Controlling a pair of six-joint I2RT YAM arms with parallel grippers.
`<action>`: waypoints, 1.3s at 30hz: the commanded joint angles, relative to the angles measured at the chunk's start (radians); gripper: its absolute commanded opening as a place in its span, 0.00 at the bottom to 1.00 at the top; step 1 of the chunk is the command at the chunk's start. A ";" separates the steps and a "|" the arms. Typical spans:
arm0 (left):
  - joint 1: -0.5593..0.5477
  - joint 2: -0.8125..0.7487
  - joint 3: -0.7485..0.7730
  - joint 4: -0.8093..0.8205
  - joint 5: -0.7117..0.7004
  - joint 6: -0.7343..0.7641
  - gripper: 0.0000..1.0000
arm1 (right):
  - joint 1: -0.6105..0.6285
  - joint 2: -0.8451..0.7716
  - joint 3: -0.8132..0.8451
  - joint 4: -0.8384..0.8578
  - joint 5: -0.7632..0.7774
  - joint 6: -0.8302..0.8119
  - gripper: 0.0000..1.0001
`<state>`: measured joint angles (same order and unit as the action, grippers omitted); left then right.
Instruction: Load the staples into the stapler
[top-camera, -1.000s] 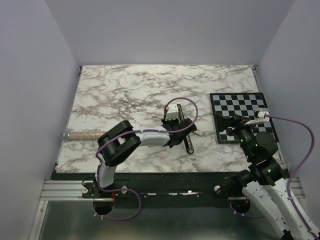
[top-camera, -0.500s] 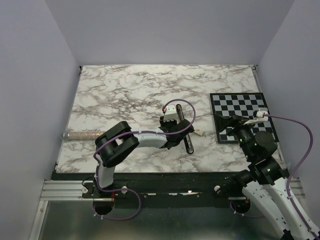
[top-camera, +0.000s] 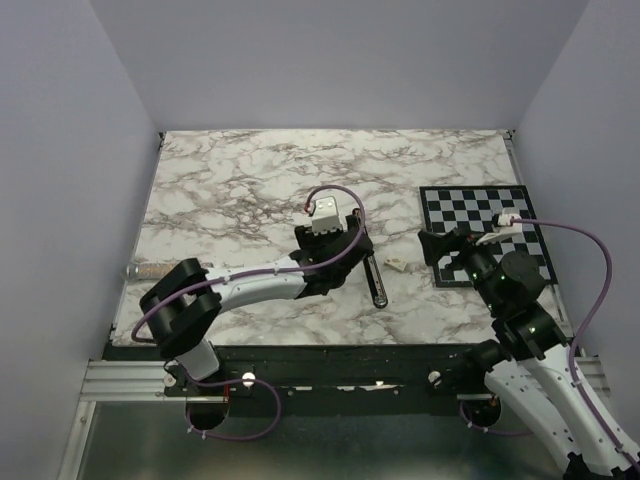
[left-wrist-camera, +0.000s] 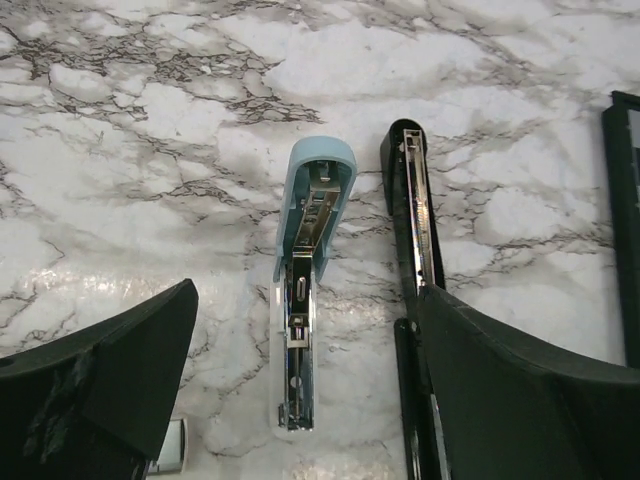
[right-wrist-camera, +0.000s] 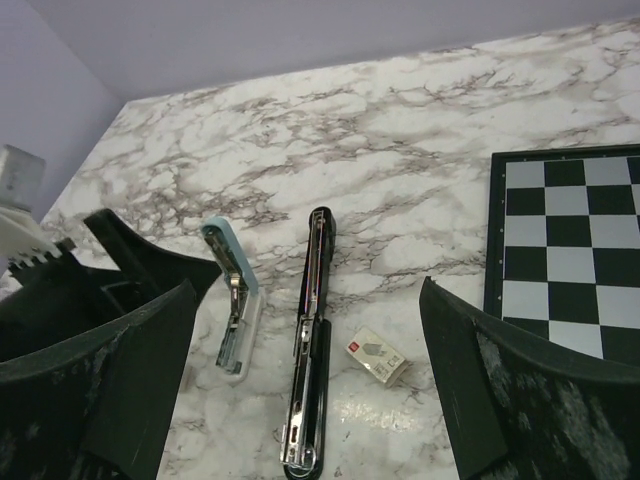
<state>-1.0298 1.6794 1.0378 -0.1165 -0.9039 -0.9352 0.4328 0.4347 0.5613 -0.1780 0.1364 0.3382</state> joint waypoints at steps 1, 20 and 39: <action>-0.006 -0.150 -0.047 0.012 0.085 0.073 0.99 | 0.003 0.074 0.063 -0.064 -0.070 -0.022 1.00; 0.278 -0.484 -0.059 -0.354 0.473 0.190 0.97 | 0.035 0.449 0.183 -0.216 -0.238 -0.076 0.94; 0.211 -0.360 -0.182 -0.410 0.451 -0.059 0.62 | 0.052 0.265 -0.170 0.239 -0.064 0.059 0.93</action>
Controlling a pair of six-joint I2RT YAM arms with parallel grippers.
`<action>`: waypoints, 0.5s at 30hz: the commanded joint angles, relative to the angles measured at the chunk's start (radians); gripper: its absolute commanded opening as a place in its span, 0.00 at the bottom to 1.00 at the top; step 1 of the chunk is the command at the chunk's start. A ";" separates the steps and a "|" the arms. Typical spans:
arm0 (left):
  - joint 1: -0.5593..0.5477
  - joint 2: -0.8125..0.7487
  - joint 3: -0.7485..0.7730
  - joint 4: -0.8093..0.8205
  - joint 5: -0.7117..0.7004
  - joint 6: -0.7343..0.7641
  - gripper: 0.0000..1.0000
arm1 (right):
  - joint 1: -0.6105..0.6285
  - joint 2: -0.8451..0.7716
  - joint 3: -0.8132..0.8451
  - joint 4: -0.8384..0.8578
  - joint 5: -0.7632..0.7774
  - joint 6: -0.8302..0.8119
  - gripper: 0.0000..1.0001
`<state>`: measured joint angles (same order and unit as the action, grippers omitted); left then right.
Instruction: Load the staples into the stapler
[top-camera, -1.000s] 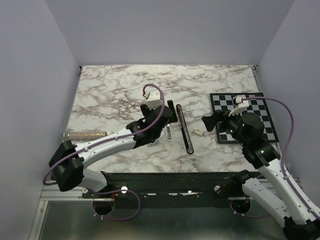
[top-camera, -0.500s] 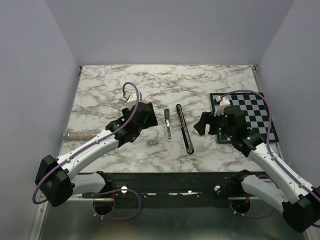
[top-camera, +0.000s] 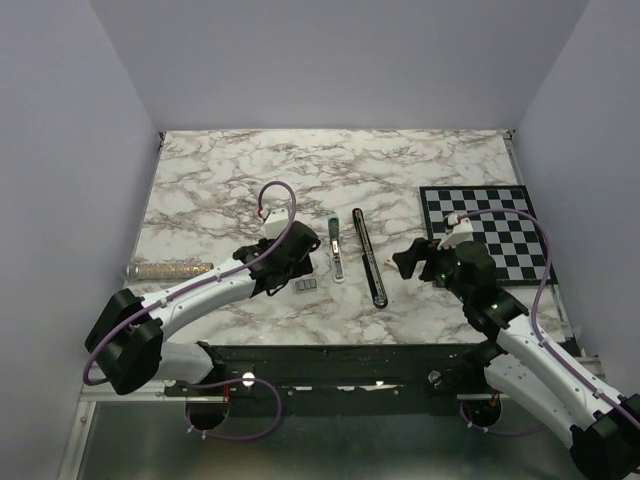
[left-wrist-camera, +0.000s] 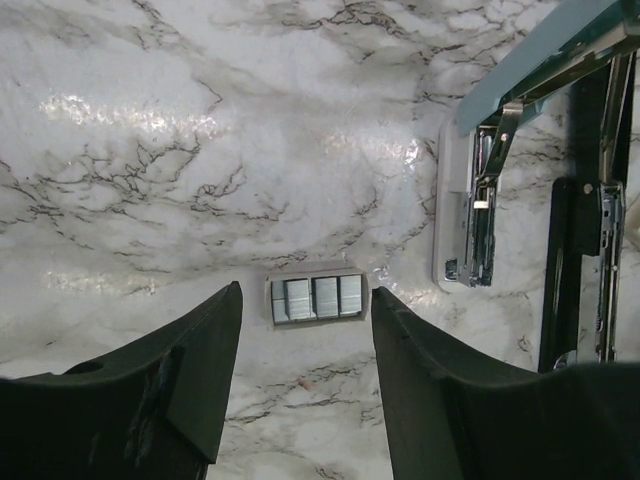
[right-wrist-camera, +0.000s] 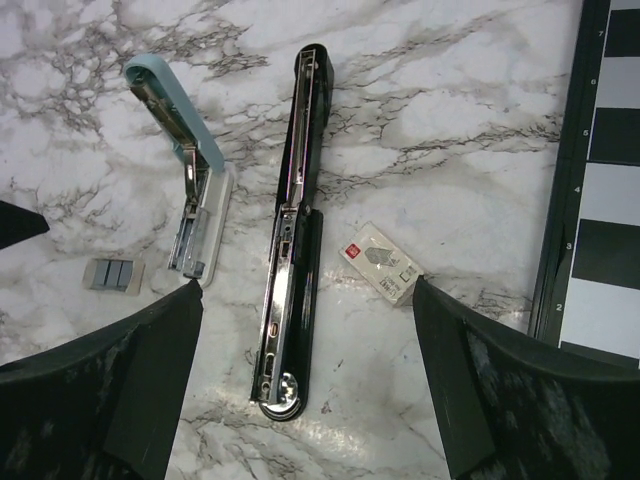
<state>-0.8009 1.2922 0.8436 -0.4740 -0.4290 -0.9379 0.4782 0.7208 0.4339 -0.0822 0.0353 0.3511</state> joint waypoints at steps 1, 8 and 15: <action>-0.021 0.038 0.012 -0.052 -0.022 -0.061 0.60 | 0.007 -0.026 -0.049 0.156 0.035 0.063 0.94; -0.040 0.101 0.044 -0.089 -0.027 -0.079 0.54 | 0.010 -0.070 -0.081 0.200 -0.005 0.052 1.00; -0.049 0.147 0.066 -0.101 -0.025 -0.082 0.44 | 0.042 -0.104 -0.090 0.179 0.069 0.049 1.00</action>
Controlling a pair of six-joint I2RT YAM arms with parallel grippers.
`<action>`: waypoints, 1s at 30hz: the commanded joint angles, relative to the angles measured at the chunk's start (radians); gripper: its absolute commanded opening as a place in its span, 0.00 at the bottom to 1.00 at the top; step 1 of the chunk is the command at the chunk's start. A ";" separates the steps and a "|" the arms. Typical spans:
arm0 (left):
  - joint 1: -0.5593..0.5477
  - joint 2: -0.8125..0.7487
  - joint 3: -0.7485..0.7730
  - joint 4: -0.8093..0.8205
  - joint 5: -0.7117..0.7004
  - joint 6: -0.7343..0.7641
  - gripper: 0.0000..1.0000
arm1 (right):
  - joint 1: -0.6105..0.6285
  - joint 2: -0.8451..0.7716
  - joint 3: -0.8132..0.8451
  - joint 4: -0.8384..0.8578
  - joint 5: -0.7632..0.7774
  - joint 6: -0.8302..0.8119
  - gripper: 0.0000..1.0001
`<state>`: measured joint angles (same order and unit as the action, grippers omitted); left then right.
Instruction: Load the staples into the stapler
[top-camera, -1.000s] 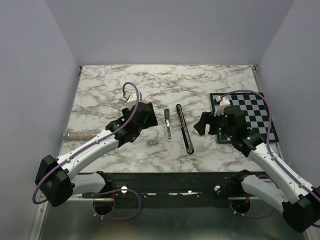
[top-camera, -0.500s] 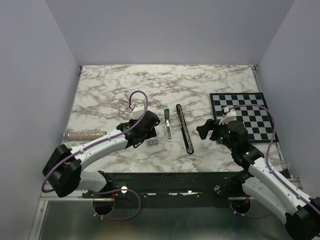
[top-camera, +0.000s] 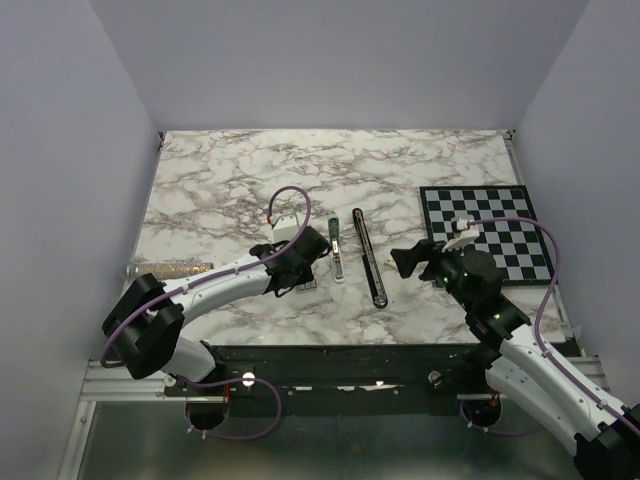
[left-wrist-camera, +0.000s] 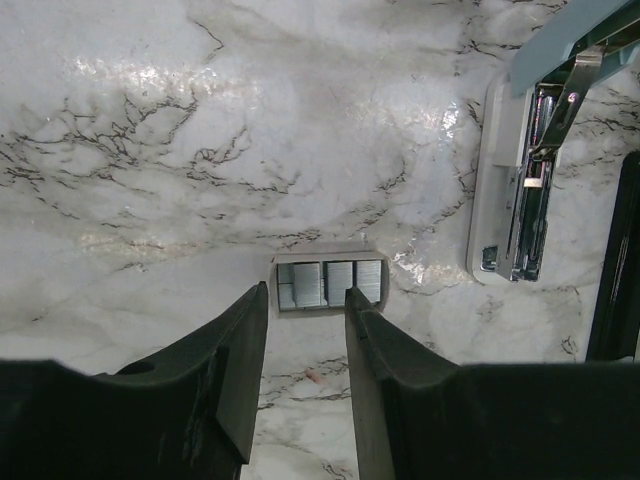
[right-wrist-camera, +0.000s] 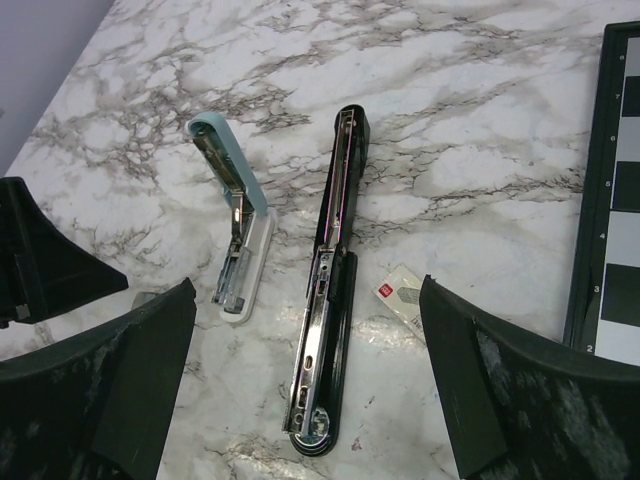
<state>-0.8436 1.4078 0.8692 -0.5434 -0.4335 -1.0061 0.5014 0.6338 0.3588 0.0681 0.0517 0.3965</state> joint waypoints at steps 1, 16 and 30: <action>-0.006 0.042 0.042 -0.033 -0.019 -0.014 0.42 | 0.026 -0.023 -0.017 0.026 0.056 -0.001 1.00; -0.011 0.108 0.053 -0.027 0.015 0.003 0.32 | 0.045 -0.048 -0.020 0.015 0.085 -0.011 1.00; -0.015 0.146 0.065 -0.015 0.035 0.024 0.27 | 0.048 -0.055 -0.018 0.009 0.086 -0.015 1.00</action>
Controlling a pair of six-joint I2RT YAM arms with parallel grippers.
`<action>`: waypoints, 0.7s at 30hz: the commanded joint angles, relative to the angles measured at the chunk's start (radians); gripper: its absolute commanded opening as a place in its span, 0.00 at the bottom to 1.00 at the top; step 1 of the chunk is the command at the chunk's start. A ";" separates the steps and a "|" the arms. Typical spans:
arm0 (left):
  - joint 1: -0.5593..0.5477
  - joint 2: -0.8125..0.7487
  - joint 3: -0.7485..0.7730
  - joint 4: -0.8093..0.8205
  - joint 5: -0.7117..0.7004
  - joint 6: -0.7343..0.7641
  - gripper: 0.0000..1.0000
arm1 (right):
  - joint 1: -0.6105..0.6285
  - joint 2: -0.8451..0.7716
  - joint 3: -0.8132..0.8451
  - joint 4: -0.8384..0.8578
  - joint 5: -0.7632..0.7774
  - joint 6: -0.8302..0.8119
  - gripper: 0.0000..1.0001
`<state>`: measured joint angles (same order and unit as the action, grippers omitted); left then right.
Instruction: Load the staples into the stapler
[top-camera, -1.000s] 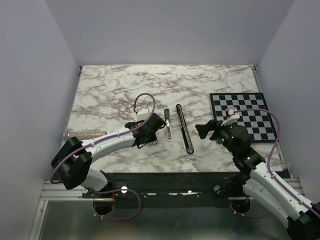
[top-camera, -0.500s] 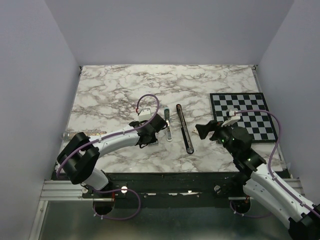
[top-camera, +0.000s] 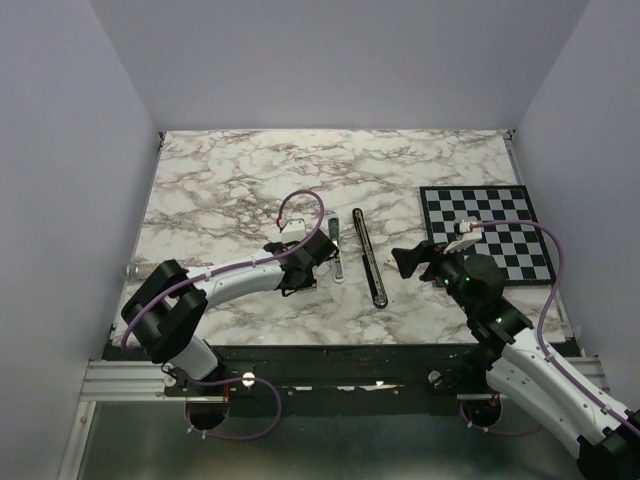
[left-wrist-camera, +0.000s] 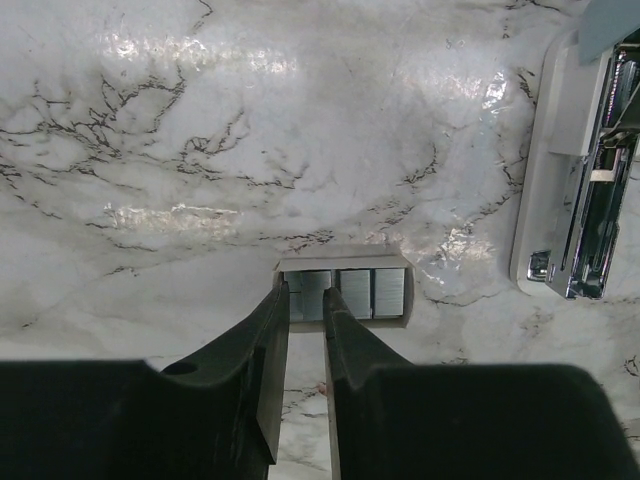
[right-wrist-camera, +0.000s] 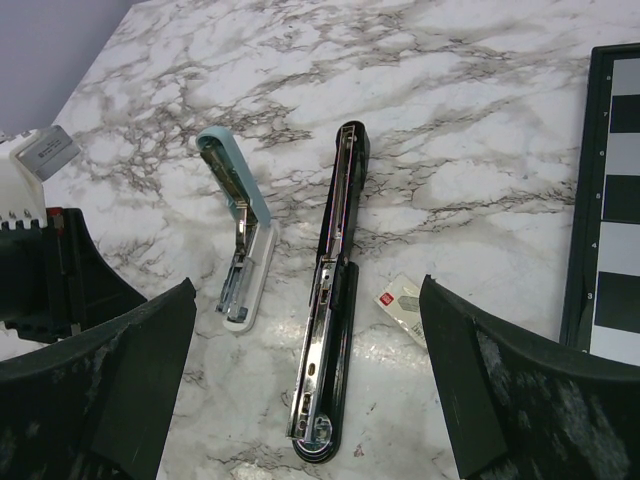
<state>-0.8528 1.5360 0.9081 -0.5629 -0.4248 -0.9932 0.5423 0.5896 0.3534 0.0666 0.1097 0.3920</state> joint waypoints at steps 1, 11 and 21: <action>-0.006 0.018 0.028 0.004 0.029 0.011 0.27 | 0.007 -0.010 -0.014 0.009 0.030 -0.010 1.00; -0.006 0.024 0.026 0.012 0.034 0.010 0.27 | 0.008 -0.013 -0.013 0.007 0.028 -0.012 1.00; -0.006 0.032 0.026 0.017 0.041 0.007 0.27 | 0.010 -0.016 -0.013 0.009 0.025 -0.013 1.00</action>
<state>-0.8532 1.5581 0.9089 -0.5529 -0.4061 -0.9882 0.5442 0.5816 0.3534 0.0662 0.1112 0.3916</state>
